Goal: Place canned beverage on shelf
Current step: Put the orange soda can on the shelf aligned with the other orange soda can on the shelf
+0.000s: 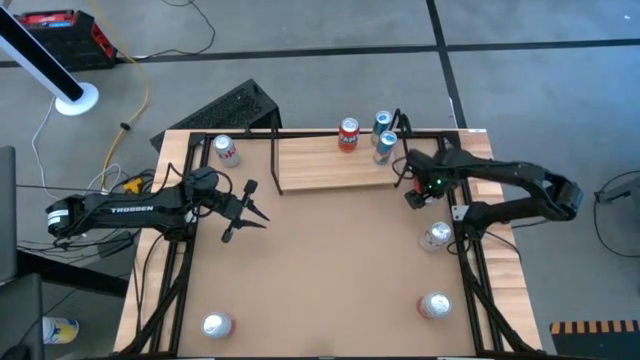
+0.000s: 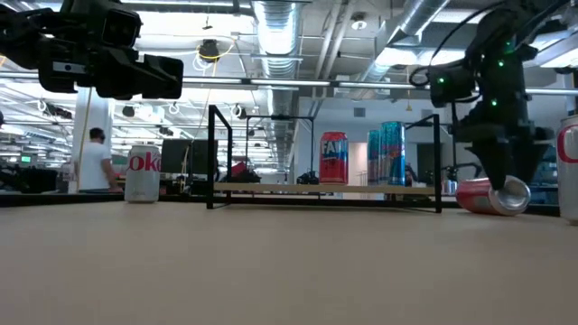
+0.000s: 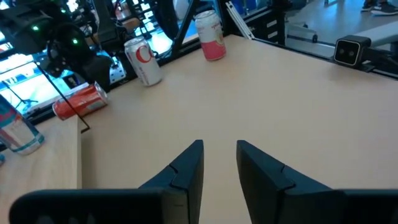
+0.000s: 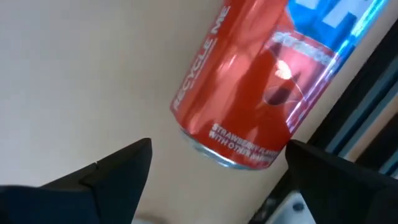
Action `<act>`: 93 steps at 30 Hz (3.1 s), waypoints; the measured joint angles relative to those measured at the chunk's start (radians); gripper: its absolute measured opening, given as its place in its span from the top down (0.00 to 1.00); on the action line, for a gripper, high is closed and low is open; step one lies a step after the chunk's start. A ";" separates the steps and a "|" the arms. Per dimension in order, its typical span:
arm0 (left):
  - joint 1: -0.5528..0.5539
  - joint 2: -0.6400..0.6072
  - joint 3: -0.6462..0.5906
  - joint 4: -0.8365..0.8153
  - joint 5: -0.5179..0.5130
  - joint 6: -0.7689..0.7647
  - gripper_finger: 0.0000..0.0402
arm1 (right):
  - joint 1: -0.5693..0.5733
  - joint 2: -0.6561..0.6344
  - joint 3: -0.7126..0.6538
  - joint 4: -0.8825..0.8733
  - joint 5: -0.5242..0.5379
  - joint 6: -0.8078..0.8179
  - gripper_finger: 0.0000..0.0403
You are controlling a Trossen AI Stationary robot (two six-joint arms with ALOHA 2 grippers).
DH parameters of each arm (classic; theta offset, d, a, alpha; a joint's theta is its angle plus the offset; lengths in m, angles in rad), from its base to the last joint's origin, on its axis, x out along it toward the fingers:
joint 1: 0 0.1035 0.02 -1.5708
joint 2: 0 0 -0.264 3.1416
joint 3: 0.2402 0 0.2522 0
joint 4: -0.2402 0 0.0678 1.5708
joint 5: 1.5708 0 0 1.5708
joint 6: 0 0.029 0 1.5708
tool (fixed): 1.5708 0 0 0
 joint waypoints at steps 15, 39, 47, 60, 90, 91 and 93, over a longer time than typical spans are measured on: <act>0.000 0.000 0.000 -0.022 -0.001 0.018 0.79 | 0.000 -0.207 -0.060 0.020 0.068 0.199 0.04; 0.000 0.000 0.000 -0.020 -0.006 0.024 0.79 | -0.256 -0.291 -0.060 0.268 0.163 0.383 0.04; 0.000 0.000 0.000 -0.036 -0.005 0.023 0.79 | -0.234 -0.224 -0.068 0.209 0.120 0.332 0.04; 0.000 0.000 0.000 -0.042 -0.005 0.032 0.79 | -0.204 -0.100 -0.068 0.133 0.147 0.304 0.04; 0.000 0.000 0.000 -0.041 -0.005 0.034 0.79 | -0.036 0.085 -0.065 -0.001 0.078 0.214 0.19; 0.000 0.000 0.000 -0.041 -0.005 0.034 0.79 | -0.032 0.077 -0.066 -0.011 0.076 0.225 0.19; 0.000 0.000 0.000 -0.041 -0.005 0.034 0.79 | -0.023 0.056 -0.069 -0.026 0.069 0.239 0.19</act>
